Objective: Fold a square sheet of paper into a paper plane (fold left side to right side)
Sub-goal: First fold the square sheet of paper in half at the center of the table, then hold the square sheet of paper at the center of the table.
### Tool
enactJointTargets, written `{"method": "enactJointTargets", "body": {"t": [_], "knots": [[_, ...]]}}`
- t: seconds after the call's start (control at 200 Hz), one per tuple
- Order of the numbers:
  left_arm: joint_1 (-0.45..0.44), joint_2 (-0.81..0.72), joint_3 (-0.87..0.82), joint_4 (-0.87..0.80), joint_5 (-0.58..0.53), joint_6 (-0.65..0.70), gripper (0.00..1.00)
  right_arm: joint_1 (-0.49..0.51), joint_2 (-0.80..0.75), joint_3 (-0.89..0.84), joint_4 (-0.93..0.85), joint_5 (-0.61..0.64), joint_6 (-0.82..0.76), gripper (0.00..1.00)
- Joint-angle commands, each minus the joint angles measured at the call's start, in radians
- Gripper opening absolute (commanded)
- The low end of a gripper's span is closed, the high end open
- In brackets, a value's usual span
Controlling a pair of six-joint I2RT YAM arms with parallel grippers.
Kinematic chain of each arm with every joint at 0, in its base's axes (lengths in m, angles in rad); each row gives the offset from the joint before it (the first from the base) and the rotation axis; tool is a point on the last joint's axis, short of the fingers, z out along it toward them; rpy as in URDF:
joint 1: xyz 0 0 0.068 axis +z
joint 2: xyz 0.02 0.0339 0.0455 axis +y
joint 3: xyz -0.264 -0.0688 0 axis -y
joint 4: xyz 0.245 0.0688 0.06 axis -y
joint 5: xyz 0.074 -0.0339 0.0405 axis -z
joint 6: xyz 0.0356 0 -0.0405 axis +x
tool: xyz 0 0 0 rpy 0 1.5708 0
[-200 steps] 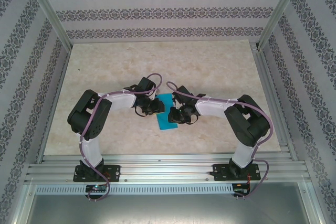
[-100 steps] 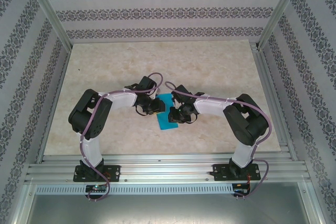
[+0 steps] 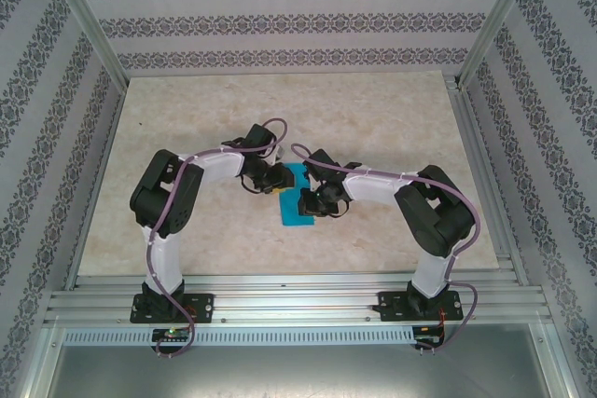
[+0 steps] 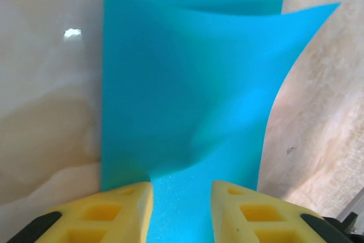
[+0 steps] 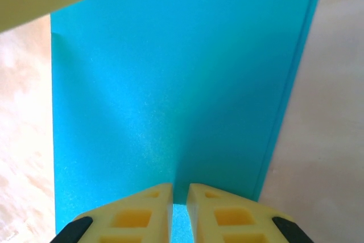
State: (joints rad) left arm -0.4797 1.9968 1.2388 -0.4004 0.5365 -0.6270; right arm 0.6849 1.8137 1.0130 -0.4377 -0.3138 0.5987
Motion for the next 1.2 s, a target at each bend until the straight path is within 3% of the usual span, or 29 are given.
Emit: {"method": "enactJointTargets", "body": {"t": [0.0,0.365,0.679,0.929,1.199], "knots": [[0.037,0.049,0.044,0.051,-0.063,0.044,0.36,0.001,0.05,-0.019,-0.11,0.066,-0.025,0.17],[0.069,0.083,0.107,0.072,-0.043,0.039,0.38,0.002,0.049,-0.02,-0.117,0.074,-0.021,0.17],[0.12,-0.135,-0.031,0.117,-0.027,0.059,0.36,0.004,0.049,-0.014,-0.108,0.074,-0.015,0.17],[0.048,-0.23,-0.236,0.282,0.084,-0.034,0.29,0.004,0.045,-0.019,-0.099,0.07,-0.011,0.17],[-0.045,-0.159,-0.257,0.355,0.017,-0.091,0.27,0.006,0.044,-0.02,-0.091,0.063,-0.007,0.17]]}}
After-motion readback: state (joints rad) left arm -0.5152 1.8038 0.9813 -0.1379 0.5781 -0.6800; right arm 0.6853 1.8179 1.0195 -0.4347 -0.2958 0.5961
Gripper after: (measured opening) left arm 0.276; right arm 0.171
